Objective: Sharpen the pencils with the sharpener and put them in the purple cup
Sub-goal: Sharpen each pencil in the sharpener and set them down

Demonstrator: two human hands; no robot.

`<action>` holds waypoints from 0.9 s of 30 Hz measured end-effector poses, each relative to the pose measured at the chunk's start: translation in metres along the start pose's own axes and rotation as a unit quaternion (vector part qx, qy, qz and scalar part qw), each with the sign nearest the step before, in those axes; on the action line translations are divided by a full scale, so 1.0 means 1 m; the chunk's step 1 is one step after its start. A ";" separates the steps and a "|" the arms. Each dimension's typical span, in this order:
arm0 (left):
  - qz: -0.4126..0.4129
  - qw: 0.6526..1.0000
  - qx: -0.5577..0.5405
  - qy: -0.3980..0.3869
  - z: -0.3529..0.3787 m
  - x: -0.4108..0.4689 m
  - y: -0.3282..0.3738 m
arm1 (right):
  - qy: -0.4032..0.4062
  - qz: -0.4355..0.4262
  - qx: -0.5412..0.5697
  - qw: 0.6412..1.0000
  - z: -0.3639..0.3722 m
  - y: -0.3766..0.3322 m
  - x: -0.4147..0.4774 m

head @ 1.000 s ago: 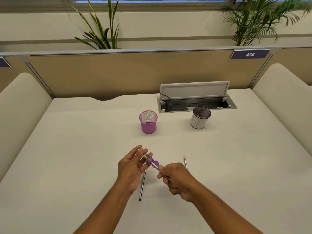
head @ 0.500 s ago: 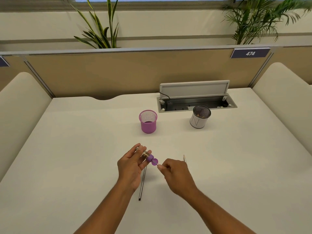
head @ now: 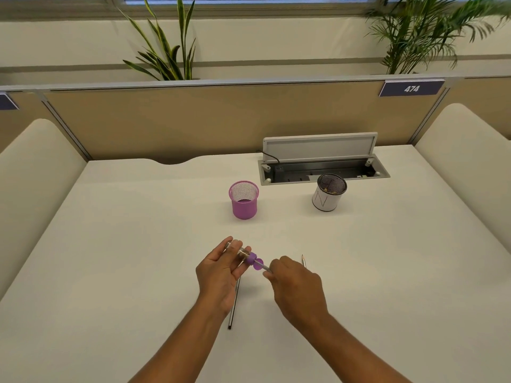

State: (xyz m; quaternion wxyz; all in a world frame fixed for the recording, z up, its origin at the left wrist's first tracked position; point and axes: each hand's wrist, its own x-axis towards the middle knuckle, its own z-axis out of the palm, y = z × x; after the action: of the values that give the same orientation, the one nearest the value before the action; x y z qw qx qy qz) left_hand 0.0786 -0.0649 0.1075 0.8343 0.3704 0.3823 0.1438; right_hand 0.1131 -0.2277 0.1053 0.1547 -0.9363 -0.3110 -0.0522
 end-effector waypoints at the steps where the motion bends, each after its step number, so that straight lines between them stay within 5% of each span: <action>1: 0.000 1.000 0.001 0.000 0.000 0.000 0.000 | 0.011 -0.010 -0.010 1.000 0.002 0.000 0.000; 4: 0.001 1.000 0.005 -0.012 -0.001 0.001 0.003 | -0.051 0.041 0.098 0.993 -0.002 0.000 0.005; 7: -0.001 0.999 0.016 -0.034 -0.002 0.000 0.004 | -0.202 0.191 0.391 0.877 -0.015 0.004 0.013; 9: -0.002 0.999 0.016 -0.036 -0.002 0.000 0.004 | -0.213 0.224 0.453 0.836 -0.018 0.003 0.013; 16: 0.006 1.000 0.010 -0.018 0.002 0.002 0.001 | -0.029 0.052 0.092 0.994 -0.006 0.001 0.006; 20: 0.016 1.000 0.011 0.009 0.005 0.000 -0.004 | 0.056 -0.034 -0.050 0.997 -0.001 0.003 0.000; 23: 0.020 1.000 0.016 0.011 0.006 -0.001 -0.003 | 0.036 -0.036 -0.058 0.997 0.003 0.006 0.001; 25: 0.018 1.000 0.015 -0.005 0.006 0.000 0.000 | -0.015 0.006 -0.026 1.000 0.001 0.004 0.003; 27: 0.013 0.999 0.021 -0.028 0.006 0.001 0.004 | -0.128 0.105 0.157 0.974 -0.006 0.003 0.012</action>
State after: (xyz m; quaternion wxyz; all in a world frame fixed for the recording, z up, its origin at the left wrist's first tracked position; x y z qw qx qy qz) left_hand 0.0836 -0.0646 0.1120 0.8350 0.3961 0.3569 0.1360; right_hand 0.1241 -0.2252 0.1122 0.2636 -0.9264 -0.2329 0.1344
